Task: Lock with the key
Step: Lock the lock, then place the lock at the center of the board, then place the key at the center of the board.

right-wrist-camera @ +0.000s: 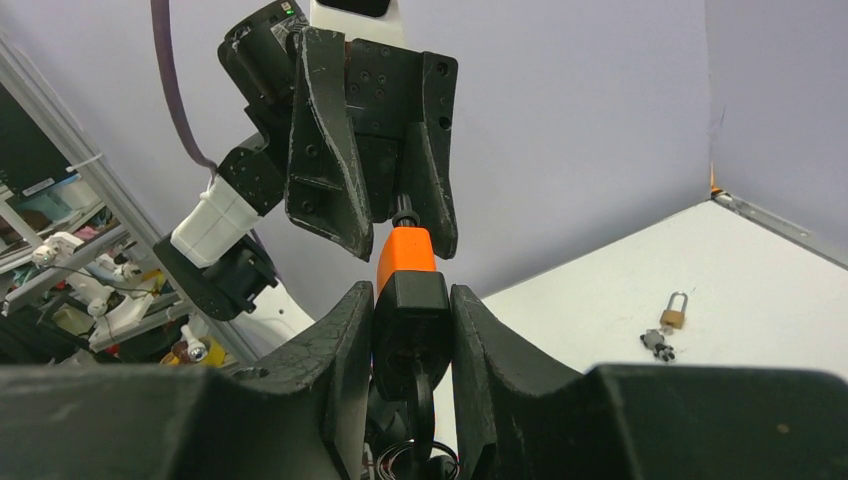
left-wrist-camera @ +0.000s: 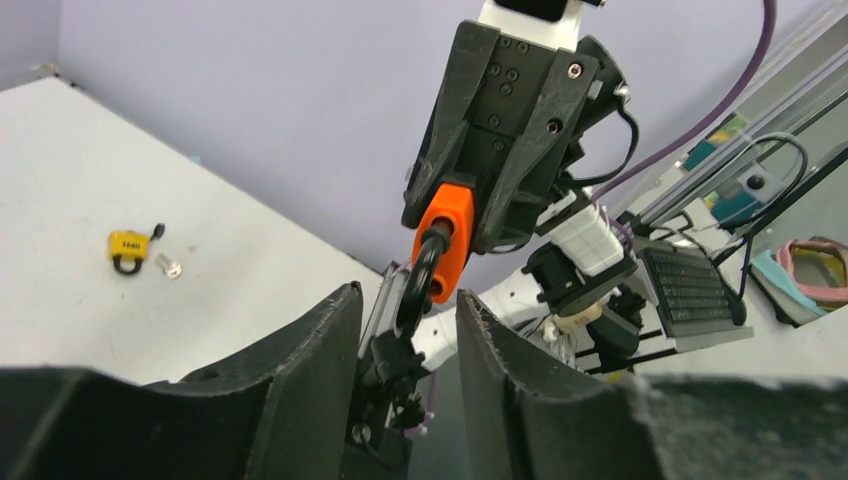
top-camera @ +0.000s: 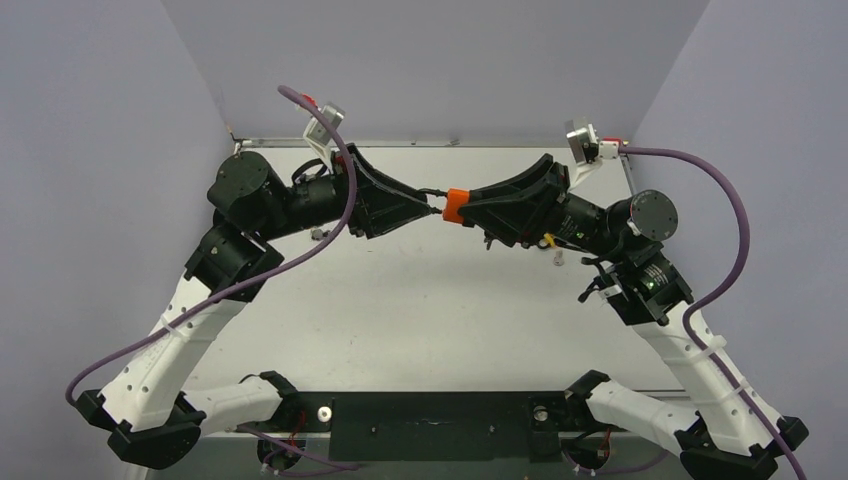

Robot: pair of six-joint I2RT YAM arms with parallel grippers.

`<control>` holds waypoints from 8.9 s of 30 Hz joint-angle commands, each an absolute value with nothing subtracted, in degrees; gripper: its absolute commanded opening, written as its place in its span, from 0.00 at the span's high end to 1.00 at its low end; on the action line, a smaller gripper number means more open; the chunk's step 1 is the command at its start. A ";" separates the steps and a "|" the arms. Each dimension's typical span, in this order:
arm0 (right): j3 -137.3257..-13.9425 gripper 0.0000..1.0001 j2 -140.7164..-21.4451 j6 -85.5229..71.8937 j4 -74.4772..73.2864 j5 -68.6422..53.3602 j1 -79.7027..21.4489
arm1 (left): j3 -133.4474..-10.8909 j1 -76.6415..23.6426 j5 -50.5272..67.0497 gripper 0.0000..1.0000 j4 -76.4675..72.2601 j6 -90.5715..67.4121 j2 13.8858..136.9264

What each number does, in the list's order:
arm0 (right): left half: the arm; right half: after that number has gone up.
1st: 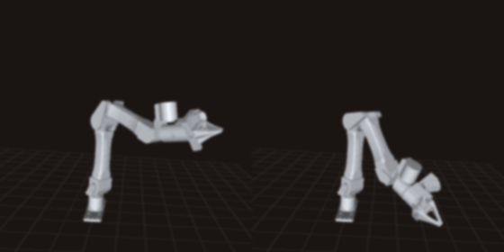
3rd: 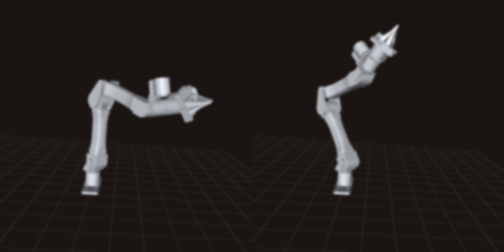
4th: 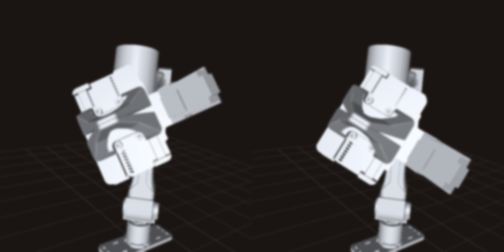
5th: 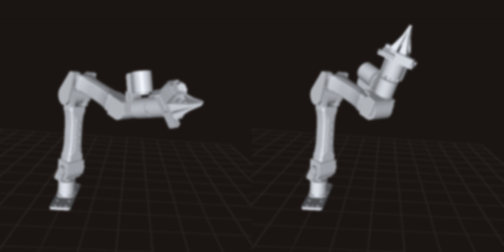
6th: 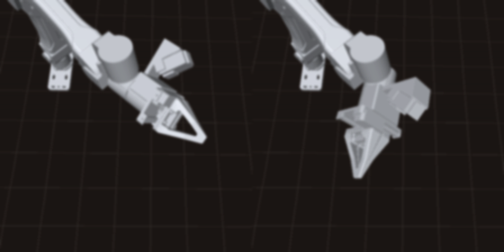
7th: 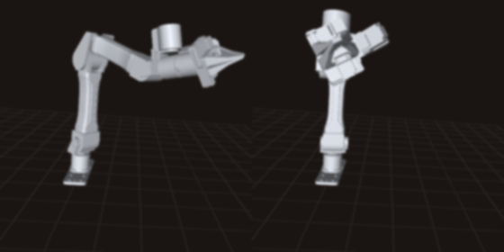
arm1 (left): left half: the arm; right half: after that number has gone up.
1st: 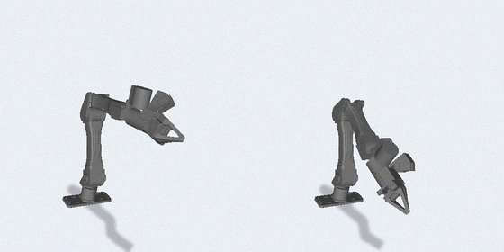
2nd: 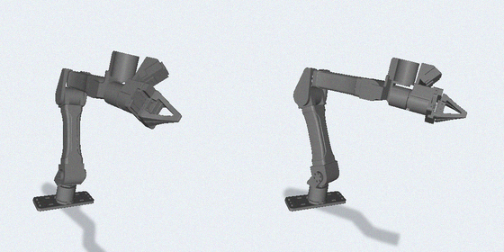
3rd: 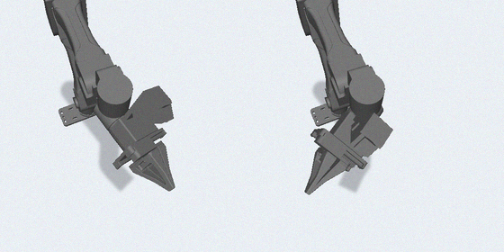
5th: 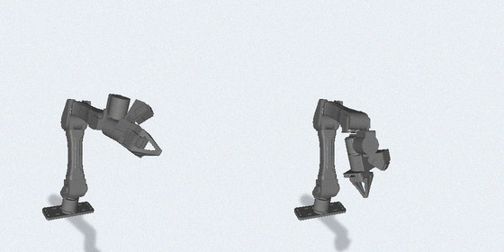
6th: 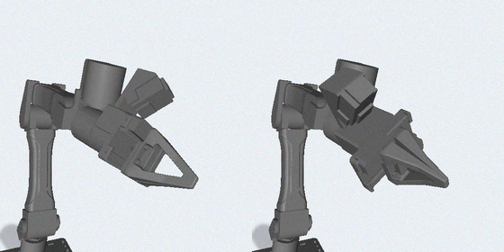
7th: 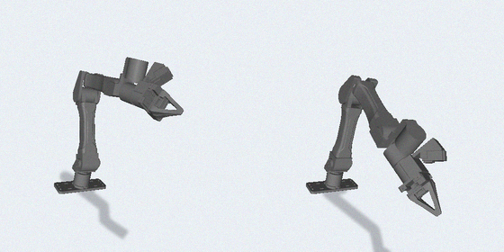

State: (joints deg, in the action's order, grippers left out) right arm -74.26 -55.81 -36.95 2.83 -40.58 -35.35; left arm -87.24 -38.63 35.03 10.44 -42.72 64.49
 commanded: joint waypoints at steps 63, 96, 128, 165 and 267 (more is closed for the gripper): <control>-68.86 1.00 -52.76 -34.46 -1.30 -36.27 -45.97 | -82.07 -42.58 37.80 1.00 13.92 -32.39 62.01; -70.68 1.00 -58.32 -31.89 -2.38 -32.42 -48.16 | -82.58 -53.25 29.74 1.00 13.78 -34.44 65.96; -61.39 0.26 -50.76 -40.06 9.60 -46.18 -30.13 | -86.41 -40.86 25.16 1.00 20.99 -33.38 62.11; -52.95 0.63 -52.88 -47.66 23.94 -55.33 -25.32 | -86.99 -35.54 35.97 1.00 12.45 -41.60 62.12; -68.26 0.43 -100.16 -38.07 -10.84 4.07 -31.04 | -86.95 -3.12 -11.37 0.51 28.02 -38.52 115.02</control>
State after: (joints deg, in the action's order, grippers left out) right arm -68.95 -105.60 -38.17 -13.08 4.08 -30.55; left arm -82.11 -4.75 -11.62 25.63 -39.20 111.61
